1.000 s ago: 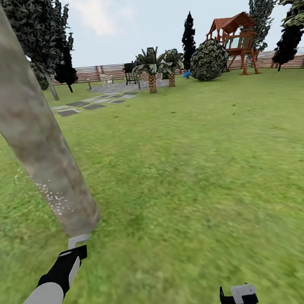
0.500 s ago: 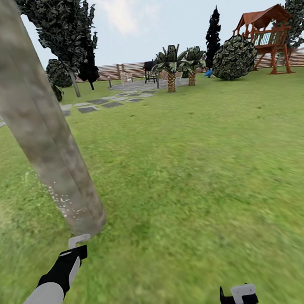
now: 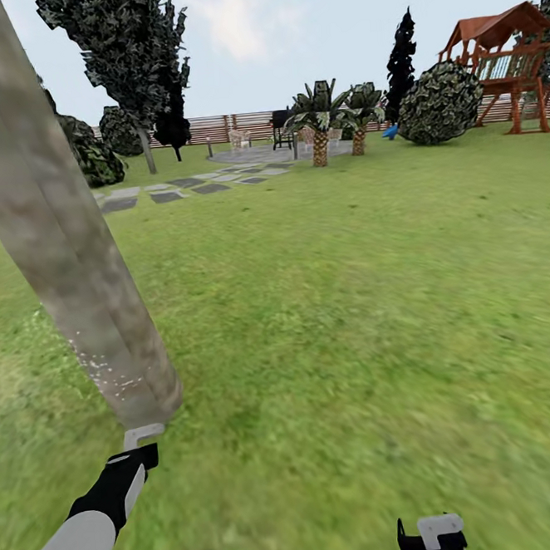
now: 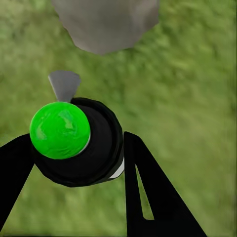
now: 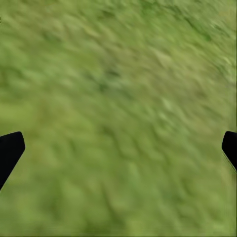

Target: In the garden, pick up the pesticide atomizer on the floor and spray pesticide onto both trees until each tree trunk is fully covered.

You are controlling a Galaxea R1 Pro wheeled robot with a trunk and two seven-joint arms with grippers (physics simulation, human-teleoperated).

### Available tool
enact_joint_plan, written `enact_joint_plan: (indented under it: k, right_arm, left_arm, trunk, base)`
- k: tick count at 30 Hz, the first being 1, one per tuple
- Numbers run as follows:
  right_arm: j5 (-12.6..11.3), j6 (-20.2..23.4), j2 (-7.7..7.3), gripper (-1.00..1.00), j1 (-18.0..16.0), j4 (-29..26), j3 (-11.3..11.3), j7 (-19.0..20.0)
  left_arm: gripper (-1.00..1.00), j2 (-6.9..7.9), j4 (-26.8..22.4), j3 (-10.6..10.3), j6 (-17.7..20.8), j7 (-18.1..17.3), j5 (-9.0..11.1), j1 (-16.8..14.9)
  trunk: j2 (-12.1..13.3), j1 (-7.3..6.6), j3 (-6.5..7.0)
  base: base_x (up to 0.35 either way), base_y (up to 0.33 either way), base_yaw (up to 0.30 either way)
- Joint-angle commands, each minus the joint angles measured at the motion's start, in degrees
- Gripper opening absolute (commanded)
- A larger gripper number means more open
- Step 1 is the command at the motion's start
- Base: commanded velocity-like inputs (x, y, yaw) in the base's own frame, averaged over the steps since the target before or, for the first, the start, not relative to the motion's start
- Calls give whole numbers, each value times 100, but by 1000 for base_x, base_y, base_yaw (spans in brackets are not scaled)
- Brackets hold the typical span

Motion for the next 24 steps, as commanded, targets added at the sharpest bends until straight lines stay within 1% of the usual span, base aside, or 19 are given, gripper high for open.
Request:
enact_joint_plan:
  k: [1,14,24]
  right_arm:
    - [0,0,0,100,0,1,0,0]
    - [0,0,0,100,3,-1,0,0]
    - [0,0,-9,100,2,-3,0,0]
  left_arm:
    - [-100,0,-1,0,0,-2,-2,0]
    - [-100,0,-2,0,0,-2,-2,0]
    - [-100,1,-2,0,0,75,2,0]
  trunk:
    - [0,0,0]
    - [0,0,0]
    - [0,0,0]
  base:
    - [181,-239,273]
    - [162,-242,269]
    - [23,-271,21]
